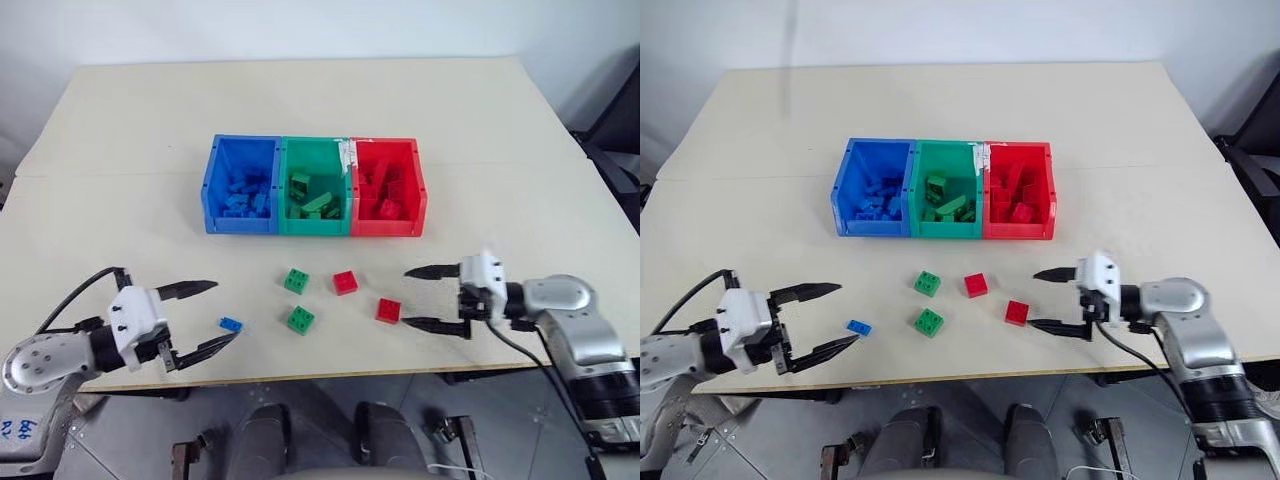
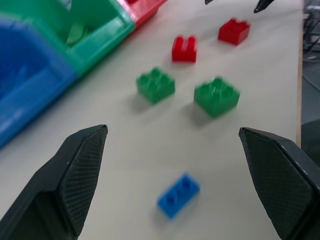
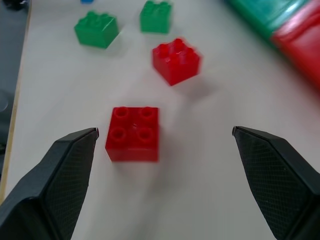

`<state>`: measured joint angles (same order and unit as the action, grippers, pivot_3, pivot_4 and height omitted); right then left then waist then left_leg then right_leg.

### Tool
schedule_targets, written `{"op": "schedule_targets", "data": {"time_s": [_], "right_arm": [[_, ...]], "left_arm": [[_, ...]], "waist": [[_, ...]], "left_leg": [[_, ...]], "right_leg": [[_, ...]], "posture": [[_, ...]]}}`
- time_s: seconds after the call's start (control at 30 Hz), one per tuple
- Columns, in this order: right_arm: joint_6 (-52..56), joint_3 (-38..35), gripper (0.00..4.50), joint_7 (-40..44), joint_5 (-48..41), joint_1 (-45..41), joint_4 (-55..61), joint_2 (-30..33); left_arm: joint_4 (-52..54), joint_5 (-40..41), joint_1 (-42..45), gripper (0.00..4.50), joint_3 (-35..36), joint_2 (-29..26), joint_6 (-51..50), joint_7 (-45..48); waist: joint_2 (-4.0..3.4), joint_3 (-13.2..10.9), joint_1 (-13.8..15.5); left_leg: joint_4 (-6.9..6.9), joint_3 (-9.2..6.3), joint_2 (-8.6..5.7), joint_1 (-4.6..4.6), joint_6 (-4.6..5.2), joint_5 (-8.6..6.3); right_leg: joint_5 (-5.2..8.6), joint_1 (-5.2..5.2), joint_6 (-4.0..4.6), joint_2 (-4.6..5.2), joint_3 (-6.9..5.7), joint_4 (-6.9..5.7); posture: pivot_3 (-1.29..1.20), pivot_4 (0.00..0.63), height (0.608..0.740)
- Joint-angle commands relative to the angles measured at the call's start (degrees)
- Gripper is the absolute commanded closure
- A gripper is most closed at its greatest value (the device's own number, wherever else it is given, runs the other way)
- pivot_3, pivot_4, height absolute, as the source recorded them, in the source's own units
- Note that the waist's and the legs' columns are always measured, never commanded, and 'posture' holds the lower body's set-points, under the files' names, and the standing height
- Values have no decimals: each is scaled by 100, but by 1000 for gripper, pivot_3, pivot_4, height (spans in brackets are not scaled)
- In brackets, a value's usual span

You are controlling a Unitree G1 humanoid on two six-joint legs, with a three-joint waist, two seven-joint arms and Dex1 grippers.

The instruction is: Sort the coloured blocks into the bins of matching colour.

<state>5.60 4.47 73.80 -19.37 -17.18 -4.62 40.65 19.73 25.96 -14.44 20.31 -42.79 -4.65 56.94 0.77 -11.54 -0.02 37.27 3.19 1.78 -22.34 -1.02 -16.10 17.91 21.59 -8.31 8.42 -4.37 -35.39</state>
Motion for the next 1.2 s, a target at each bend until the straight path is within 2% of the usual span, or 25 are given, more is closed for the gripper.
{"op": "schedule_targets", "data": {"time_s": [0.03, 0.17, 0.37, 0.5, 0.63, 0.93, 1.03, 1.13, 1.2], "right_arm": [[-160, 208, 0, -170, 333, -47, -19, -107], [-325, 315, 886, -159, 414, 35, -125, -202], [-594, 154, 2947, -199, 273, 9, -156, -375], [-353, -157, 2947, -534, 28, -448, -51, -535], [-217, -426, 2947, -963, -11, -1139, -456, -726], [-1243, -403, 2947, -1963, 939, -3499, -3479, -1159], [-1495, -412, 1992, -2041, 1054, -3887, -4126, -1296], [-1693, -399, 961, -1923, 1095, -3969, -4291, -1342], [-1844, -471, 292, -1569, 996, -3784, -4102, -1140]], "left_arm": [[118, 55, -205, 22, 263, 46, 144, -13], [210, 60, -290, 0, 368, 80, 125, -132], [207, 62, -238, 0, 359, 114, 97, -270], [228, 52, -298, 0, 346, 232, 31, -434], [235, -29, -356, 0, 296, 380, 75, -599], [476, 201, -266, 0, 371, 518, -122, -871], [602, 225, -283, 0, 379, 582, -127, -966], [748, 232, -323, 0, 344, 648, -143, -1014], [839, 259, -285, 0, 226, 672, -179, -1013]], "waist": [[0, 0, 6], [0, 0, -6], [0, 0, -16], [0, 0, -26], [-1, -1, -44], [-3, -2, -93], [-3, -2, -153], [-3, -2, -170], [-4, -3, -170]], "left_leg": [[1, -1, 0, -2, 1, -1], [1, 1, 0, -2, 0, -5], [-1, 4, 1, -1, -1, -5], [0, 4, 1, -1, -1, -5], [-2, 14, 7, 3, -3, -6], [-4, 23, 6, -7, -2, -8], [-9, 24, 6, -8, -2, -8], [-8, 34, 6, -12, 7, -15], [-8, 41, 6, -14, 8, -17]], "right_leg": [[0, 0, 0, 0, -1, 2], [0, 0, 0, 0, -1, 4], [0, 0, 0, -1, -1, 4], [0, 1, 0, -1, -1, 4], [0, 7, 0, 0, 0, -3], [0, 21, 1, 2, 2, -12], [0, 21, 1, 1, 1, -17], [0, 23, 1, 2, 1, -12], [0, 30, 0, 4, 2, -12]], "posture": [[0, 150, 740], [0, 150, 740], [0, 150, 740], [0, 150, 740], [0, 150, 740], [0, 150, 740], [0, 150, 740], [0, 150, 740], [0, 150, 740]]}}
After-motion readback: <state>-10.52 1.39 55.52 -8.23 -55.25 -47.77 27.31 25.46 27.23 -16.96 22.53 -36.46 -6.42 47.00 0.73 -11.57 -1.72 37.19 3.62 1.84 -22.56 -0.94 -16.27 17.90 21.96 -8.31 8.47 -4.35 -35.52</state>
